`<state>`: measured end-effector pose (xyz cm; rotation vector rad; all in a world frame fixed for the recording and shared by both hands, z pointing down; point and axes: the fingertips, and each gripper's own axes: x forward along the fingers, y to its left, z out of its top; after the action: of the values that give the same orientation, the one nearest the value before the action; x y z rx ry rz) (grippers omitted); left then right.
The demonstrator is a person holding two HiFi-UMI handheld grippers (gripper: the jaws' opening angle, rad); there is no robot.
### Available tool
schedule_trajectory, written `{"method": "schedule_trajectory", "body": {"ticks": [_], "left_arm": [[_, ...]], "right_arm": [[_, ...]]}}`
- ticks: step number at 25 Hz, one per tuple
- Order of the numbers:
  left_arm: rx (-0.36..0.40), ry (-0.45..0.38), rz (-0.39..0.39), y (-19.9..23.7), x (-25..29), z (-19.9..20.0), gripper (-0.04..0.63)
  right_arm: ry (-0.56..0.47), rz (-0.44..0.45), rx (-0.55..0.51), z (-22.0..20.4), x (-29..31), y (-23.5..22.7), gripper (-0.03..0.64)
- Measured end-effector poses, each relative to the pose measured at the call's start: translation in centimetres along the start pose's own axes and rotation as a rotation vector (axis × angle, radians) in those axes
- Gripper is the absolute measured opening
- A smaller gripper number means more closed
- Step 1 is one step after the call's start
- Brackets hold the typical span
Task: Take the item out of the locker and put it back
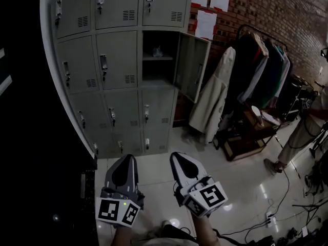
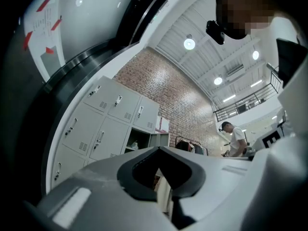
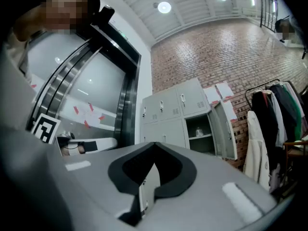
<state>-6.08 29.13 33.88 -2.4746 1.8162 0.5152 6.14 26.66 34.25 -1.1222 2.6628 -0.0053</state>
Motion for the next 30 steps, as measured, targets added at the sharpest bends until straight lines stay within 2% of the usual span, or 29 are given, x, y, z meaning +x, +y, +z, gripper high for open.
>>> {"method": "schedule_trajectory", "body": {"ticks": [3, 7, 12, 16, 30], "left_arm": [[-0.020, -0.036, -0.004, -2.3, -1.8, 1.7, 0.005], [0.006, -0.037, -0.010, -5.3, -2.6, 2.9, 0.005], [0.041, -0.034, -0.027, -8.1, -3.8, 3.0, 0.005], [0.014, -0.022, -0.018, -8.5, -4.6, 2.8, 0.005], [0.024, -0.031, 0.016, -7.1, -5.7, 3.3, 0.005]], "right_arm": [[-0.055, -0.017, 0.051, 2.0, -3.3, 0.6, 0.003], [-0.071, -0.003, 0.071, 4.0, -6.0, 0.9, 0.003], [-0.069, -0.011, 0.081, 4.2, -7.9, 0.8, 0.002], [-0.053, -0.041, 0.032, 4.3, -8.6, 1.0, 0.002], [-0.047, -0.007, 0.033, 4.4, -8.2, 2.4, 0.002]]}}
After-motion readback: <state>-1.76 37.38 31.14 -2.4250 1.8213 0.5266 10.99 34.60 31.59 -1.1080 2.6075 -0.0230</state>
